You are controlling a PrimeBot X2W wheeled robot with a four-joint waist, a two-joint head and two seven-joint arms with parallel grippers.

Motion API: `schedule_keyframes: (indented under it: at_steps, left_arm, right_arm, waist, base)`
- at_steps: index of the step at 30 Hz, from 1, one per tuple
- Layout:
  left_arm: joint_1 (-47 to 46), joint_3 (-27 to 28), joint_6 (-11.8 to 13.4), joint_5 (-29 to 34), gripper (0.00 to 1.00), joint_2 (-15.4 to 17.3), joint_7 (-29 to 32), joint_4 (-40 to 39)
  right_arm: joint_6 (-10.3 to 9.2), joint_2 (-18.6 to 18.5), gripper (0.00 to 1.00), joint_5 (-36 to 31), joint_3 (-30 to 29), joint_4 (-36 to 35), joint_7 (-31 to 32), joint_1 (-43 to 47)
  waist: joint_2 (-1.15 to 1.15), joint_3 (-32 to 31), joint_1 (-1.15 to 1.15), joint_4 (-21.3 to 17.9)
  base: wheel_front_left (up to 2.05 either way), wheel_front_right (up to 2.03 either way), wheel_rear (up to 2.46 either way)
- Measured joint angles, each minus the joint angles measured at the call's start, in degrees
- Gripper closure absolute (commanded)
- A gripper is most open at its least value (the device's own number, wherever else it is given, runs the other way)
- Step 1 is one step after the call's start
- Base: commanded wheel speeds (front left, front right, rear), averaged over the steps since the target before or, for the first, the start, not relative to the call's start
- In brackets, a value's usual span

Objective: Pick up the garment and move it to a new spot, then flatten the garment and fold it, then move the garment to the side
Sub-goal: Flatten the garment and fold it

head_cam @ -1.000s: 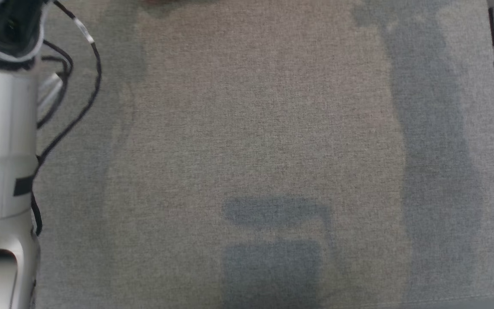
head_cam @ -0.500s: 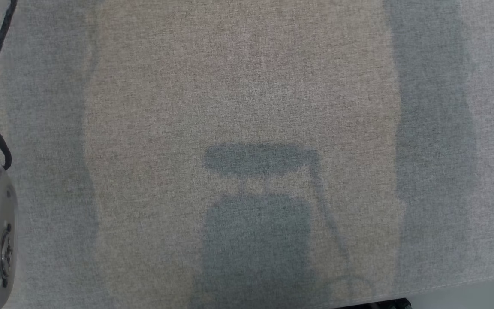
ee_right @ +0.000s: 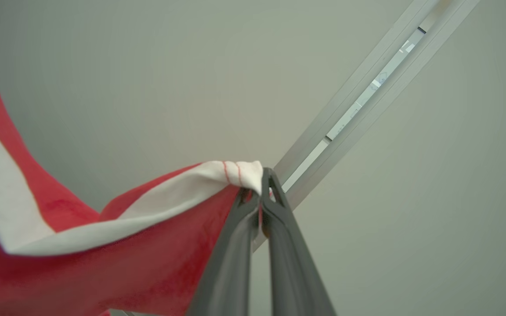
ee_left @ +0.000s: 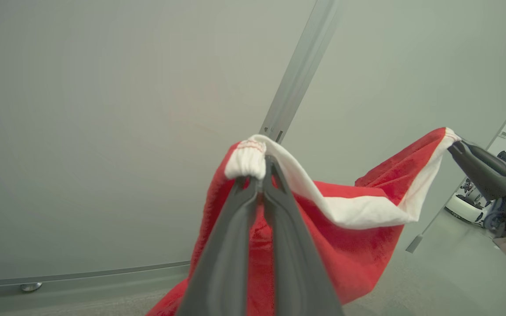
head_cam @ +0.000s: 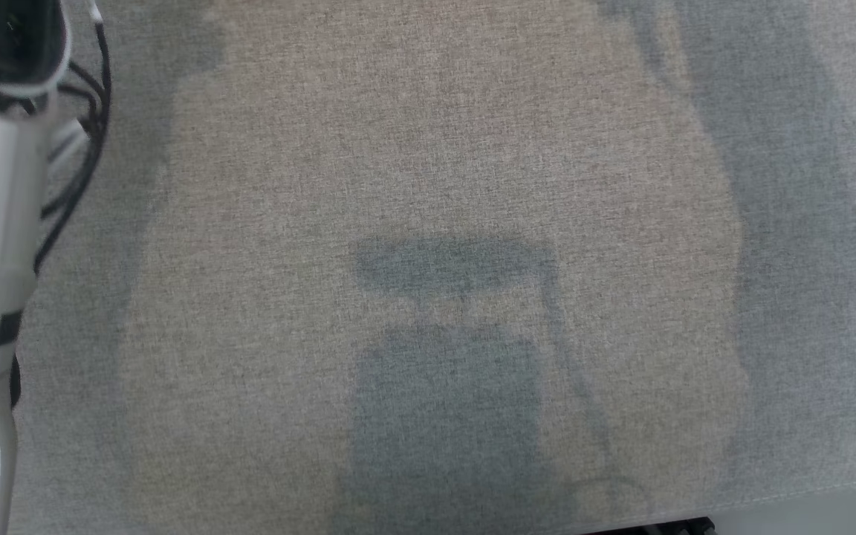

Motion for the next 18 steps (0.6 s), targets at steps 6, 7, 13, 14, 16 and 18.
schedule_keyframes:
  at_steps: [6,7,13,14,16,18]
  left_arm:
    - [11.7,-3.9,0.0,-3.2,1.0,2.5,-2.2,-3.5]
    - [13.6,-4.5,0.0,-3.5,1.0,2.9,-2.4,-3.9]
    - [25.2,-8.7,0.0,-4.1,1.0,3.6,-4.0,-5.7]
    - [26.9,-9.0,0.2,-4.1,1.0,3.4,-4.4,-5.6]
    - [30.0,-9.4,0.9,-3.9,1.0,3.4,-4.9,-5.5]
    - [33.2,-9.7,1.8,-3.7,1.0,3.3,-5.4,-5.4]
  right_arm:
    - [0.0,-5.4,1.0,4.0,5.8,-2.7,0.0,6.5]
    - [0.0,-6.3,1.0,4.3,6.6,-3.0,0.0,7.5]
    - [0.0,-12.3,1.0,6.3,12.2,-3.3,0.0,15.2]
    - [0.0,-13.2,1.0,7.0,12.8,-3.3,0.1,16.6]
    - [0.0,-14.8,1.0,8.2,13.8,-3.8,0.5,19.4]
    - [0.0,-16.4,1.0,10.3,15.4,-4.7,1.9,22.5]
  waist:
    - [0.0,-3.2,0.0,0.4]
    - [0.0,-3.9,0.0,0.5]
    - [0.0,-10.2,-0.01,1.4]
    - [0.0,-11.3,-0.01,1.6]
    - [0.0,-13.3,-0.01,2.0]
    - [0.0,-15.5,-0.01,2.3]
  base:
    - [0.0,0.0,0.0]
    - [0.0,0.0,0.0]
    - [0.0,0.0,0.0]
    - [0.0,0.0,0.0]
    - [0.0,0.0,0.0]
    - [0.0,0.0,0.0]
